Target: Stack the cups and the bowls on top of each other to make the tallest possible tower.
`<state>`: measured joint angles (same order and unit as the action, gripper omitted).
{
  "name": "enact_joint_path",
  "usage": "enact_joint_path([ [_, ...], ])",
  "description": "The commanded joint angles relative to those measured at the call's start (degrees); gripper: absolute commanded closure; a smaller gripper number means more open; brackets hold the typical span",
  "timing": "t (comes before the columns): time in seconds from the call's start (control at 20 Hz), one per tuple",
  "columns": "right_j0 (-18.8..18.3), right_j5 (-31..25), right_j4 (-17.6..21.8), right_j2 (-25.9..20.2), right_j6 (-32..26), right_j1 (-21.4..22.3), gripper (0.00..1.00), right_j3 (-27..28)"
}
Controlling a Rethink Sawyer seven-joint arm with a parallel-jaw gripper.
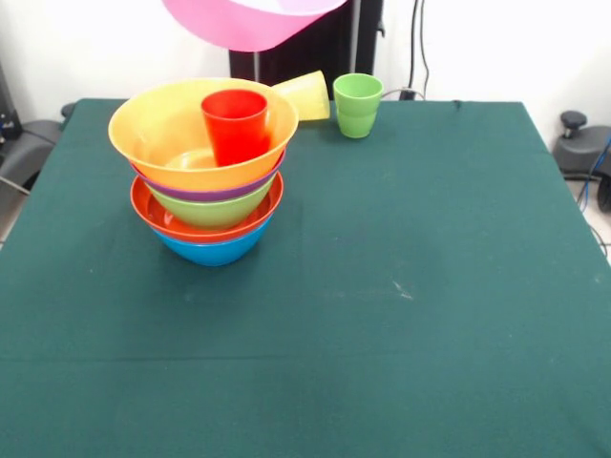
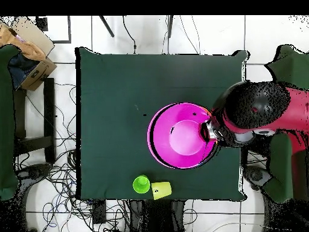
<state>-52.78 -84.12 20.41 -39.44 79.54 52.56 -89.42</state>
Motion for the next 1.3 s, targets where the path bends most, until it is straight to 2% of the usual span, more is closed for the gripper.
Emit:
enact_joint_path([
  [0.05,0.6,-0.7,5.3,-4.6,-17.9,-0.6,1.0,-4.9],
  [0.45,-0.9,3.5,5.0,-6.1,-16.0,-0.7,1.0,-7.9],
  [0.5,-1.1,3.9,5.2,-6.8,-15.5,-0.7,0.0,-8.4],
  [1.3,-1.1,0.0,6.5,-8.6,-15.4,-1.9,0.0,-6.1],
])
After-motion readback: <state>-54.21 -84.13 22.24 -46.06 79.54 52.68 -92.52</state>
